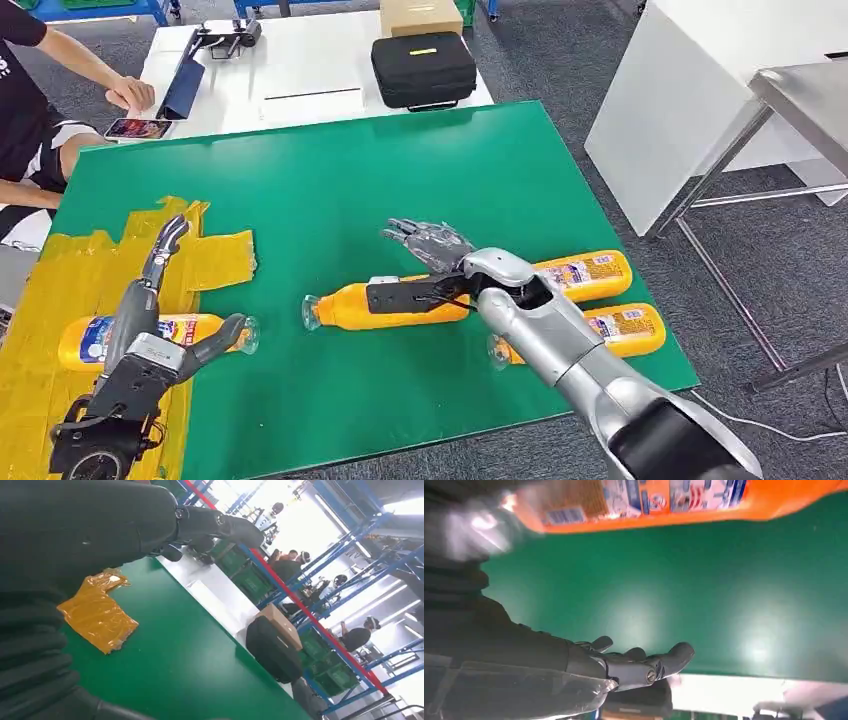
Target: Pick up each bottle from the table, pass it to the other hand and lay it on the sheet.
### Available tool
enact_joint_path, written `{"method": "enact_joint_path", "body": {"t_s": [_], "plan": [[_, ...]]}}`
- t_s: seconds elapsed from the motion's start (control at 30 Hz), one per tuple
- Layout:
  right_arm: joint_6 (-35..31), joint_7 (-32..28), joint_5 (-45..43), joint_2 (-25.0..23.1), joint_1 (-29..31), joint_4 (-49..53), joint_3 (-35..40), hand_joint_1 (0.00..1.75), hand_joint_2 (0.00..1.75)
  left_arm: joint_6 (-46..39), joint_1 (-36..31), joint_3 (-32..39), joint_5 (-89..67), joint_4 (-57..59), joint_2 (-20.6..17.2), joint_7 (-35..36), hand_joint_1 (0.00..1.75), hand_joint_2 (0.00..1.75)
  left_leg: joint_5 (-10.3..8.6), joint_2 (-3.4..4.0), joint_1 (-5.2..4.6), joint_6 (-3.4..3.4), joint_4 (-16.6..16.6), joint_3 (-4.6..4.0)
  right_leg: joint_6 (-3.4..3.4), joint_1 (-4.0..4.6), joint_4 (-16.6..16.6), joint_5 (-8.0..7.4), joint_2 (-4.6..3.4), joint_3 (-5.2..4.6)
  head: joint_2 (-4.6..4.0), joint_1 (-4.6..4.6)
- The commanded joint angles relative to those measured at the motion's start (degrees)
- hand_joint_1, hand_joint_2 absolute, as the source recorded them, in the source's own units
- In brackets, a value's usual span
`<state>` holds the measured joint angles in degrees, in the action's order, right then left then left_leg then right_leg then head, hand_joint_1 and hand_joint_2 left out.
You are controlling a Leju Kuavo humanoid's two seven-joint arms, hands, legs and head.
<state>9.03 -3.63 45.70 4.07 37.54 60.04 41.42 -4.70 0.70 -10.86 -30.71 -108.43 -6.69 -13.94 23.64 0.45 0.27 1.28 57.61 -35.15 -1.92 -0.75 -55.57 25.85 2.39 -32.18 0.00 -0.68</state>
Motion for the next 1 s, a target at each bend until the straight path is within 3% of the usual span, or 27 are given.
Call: {"method": "enact_joint_path", "body": {"t_s": [0.03,0.37,0.67,1.0], "plan": [[0.7,-0.1,-0.3,-0.6,4.1,-6.1,3.7,0.0,1.75,0.3,-1.7,-0.7,-0.1,1.9,0.9,0.4,0.0,1.75,0.02,0.01,0.0,-0.03,0.0,0.09,0.05,-0.01,0.0,0.02,-0.12,0.09,-0.02,0.0],[4.1,1.4,-1.9,-0.1,4.6,-7.8,5.4,0.0,1.75,0.5,-2.3,-0.9,0.2,2.7,1.1,0.8,0.0,1.75,0.06,-0.05,0.0,-0.06,0.0,0.23,0.09,-0.02,0.0,0.09,-0.15,0.24,-0.02,0.0],[6.7,8.3,3.1,1.0,5.6,-10.8,9.9,0.0,1.75,0.7,-1.2,0.5,-0.4,3.7,1.5,2.6,0.0,1.75,0.05,-0.05,-0.01,-0.05,-0.1,0.25,0.08,-0.03,0.1,0.07,-0.14,0.24,-0.02,0.0],[7.6,8.3,3.6,-0.4,5.6,-15.1,9.3,0.0,1.75,1.1,-2.0,1.0,-1.4,4.4,2.1,3.4,0.0,1.75,0.05,-0.02,-0.02,-0.05,-0.1,0.23,0.08,-0.04,0.1,0.06,-0.17,0.22,-0.02,0.0]]}}
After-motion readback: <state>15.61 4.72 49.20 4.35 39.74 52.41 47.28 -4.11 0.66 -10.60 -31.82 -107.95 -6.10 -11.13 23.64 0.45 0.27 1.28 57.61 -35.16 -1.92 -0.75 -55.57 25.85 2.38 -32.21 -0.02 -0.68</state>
